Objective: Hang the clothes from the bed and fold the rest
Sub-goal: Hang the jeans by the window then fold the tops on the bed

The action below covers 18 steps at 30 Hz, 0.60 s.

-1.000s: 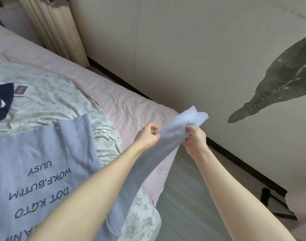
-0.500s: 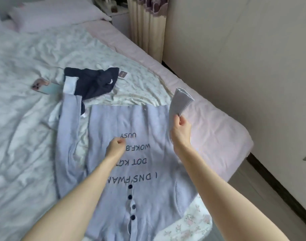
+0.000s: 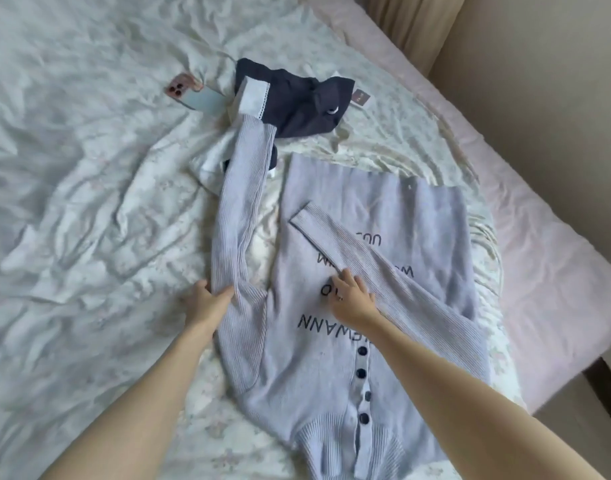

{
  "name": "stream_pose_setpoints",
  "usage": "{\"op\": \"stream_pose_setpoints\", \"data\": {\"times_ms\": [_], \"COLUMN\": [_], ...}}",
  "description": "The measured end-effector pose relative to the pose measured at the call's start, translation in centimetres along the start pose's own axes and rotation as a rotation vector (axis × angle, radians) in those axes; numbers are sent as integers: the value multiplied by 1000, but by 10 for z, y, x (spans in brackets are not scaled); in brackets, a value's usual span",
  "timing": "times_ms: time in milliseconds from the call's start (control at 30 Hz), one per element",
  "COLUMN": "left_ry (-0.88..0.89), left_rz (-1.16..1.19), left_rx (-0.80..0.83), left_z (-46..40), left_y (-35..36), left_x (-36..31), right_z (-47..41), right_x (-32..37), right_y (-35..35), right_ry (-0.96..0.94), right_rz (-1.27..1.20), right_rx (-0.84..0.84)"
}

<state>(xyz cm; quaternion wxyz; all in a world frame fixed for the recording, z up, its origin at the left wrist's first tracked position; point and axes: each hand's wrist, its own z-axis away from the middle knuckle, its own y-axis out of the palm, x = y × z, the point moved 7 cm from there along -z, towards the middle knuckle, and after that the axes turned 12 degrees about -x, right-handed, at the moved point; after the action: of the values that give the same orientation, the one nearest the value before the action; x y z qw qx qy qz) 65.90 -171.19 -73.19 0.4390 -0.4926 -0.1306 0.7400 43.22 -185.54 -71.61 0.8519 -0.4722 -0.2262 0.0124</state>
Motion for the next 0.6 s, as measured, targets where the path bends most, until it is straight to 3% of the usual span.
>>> {"op": "stream_pose_setpoints", "data": {"times_ms": [167, 267, 333, 433, 533, 600], "left_ry": [-306, -286, -92, 431, 1006, 1264], "left_rz": [528, 596, 552, 339, -17, -365], "left_rx": [281, 321, 181, 45, 198, 304], "left_z": [-6, -4, -2, 30, 92, 126], "left_y": [20, 19, 5, -17, 0, 21], "left_x": [-9, -27, -42, -71, -78, -63], "right_z": [16, 20, 20, 17, 14, 14], "right_x": [4, 13, 19, 31, 48, 50], "right_y": [-5, -20, -29, -38, -42, -40], "right_ry": [94, 154, 210, 345, 436, 466], "right_rz": [-285, -408, -532, -807, -1107, -1157], "right_rx": [19, -44, -93, -132, -39, 80]}}
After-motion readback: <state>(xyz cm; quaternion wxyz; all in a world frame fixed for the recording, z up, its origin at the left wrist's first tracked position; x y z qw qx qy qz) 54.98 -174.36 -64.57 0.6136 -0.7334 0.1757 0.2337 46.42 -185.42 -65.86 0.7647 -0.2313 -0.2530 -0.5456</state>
